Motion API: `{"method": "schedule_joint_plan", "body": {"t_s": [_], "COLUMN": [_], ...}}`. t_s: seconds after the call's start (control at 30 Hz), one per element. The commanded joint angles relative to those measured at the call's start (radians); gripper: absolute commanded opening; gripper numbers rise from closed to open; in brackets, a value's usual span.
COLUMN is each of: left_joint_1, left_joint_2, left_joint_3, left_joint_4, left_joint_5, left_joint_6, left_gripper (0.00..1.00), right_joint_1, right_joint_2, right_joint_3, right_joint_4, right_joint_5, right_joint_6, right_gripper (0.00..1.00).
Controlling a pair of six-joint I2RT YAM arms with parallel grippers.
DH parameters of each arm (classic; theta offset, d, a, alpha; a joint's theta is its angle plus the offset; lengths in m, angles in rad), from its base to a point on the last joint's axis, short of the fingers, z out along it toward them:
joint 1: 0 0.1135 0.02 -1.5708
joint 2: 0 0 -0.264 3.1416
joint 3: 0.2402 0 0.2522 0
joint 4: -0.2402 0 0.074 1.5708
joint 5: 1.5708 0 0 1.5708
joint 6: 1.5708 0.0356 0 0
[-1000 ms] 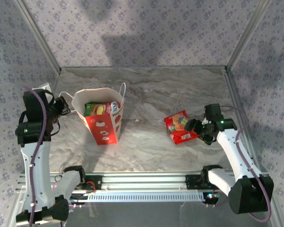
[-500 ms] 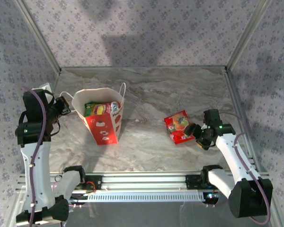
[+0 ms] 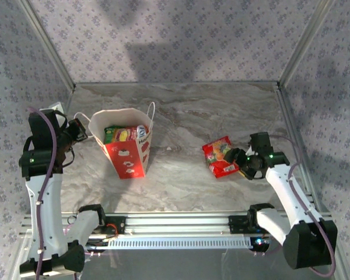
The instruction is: Place the snacks into the paper bag
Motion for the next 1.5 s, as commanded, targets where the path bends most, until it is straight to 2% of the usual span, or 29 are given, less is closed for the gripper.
{"method": "schedule_joint_plan", "body": {"t_s": [0.0, 0.23, 0.4, 0.53, 0.87, 1.0, 1.03, 1.07, 1.1, 1.17, 1.23, 1.3, 1.4, 1.47], "left_joint_1": [0.005, 0.005, 0.006, 0.005, 0.005, 0.005, 0.005, 0.005, 0.006, 0.005, 0.005, 0.004, 0.004, 0.003], "left_joint_2": [0.001, 0.001, -0.002, -0.005, 0.004, 0.004, 0.005, 0.002, 0.003, 0.007, 0.010, 0.011, 0.011, 0.016], "left_joint_3": [0.020, 0.022, 0.032, 0.040, 0.033, 0.032, 0.034, 0.034, 0.036, 0.037, 0.040, 0.044, 0.063, 0.092], "left_joint_4": [-0.007, -0.006, -0.012, -0.013, 0.000, 0.006, 0.009, 0.012, 0.014, 0.011, 0.009, 0.009, 0.010, 0.009], "left_joint_5": [0.028, 0.033, 0.033, 0.041, 0.061, 0.067, 0.072, 0.078, 0.082, 0.084, 0.084, 0.088, 0.093, 0.114], "left_joint_6": [-0.007, 0.000, 0.004, 0.005, -0.001, -0.008, -0.011, -0.013, -0.014, -0.014, -0.016, -0.019, -0.026, -0.029], "left_gripper": [0.01, 0.01, 0.01, 0.01, 0.01, 0.01, 0.01, 0.01, 0.01, 0.01, 0.01, 0.01, 0.00, 0.00], "right_joint_1": [0.089, 0.370, 0.478, 0.537, 0.605, 0.619, 0.621, 0.622, 0.624, 0.629, 0.637, 0.642, 0.641, 0.638], "right_joint_2": [-0.015, 0.183, 0.356, 0.459, 0.673, 0.781, 0.804, 0.829, 0.843, 0.866, 0.874, 0.878, 0.873, 0.864], "right_joint_3": [0.124, 0.394, 0.638, 0.783, 0.998, 1.145, 1.172, 1.204, 1.220, 1.249, 1.274, 1.301, 1.332, 1.360], "right_joint_4": [0.069, 0.263, 0.324, 0.345, 0.327, 0.216, 0.194, 0.180, 0.180, 0.187, 0.180, 0.147, 0.094, 0.070], "right_joint_5": [-0.020, 0.005, -0.007, -0.026, -0.084, -0.053, -0.051, -0.061, -0.077, -0.108, -0.109, -0.100, -0.091, -0.079], "right_joint_6": [0.000, -0.068, -0.147, -0.182, -0.209, -0.249, -0.253, -0.255, -0.253, -0.242, -0.249, -0.264, -0.295, -0.315], "right_gripper": [0.83, 0.89, 0.90, 0.89, 0.89, 0.86, 0.84, 0.76, 0.67, 0.44, 0.30, 0.20, 0.00, 0.00]}}
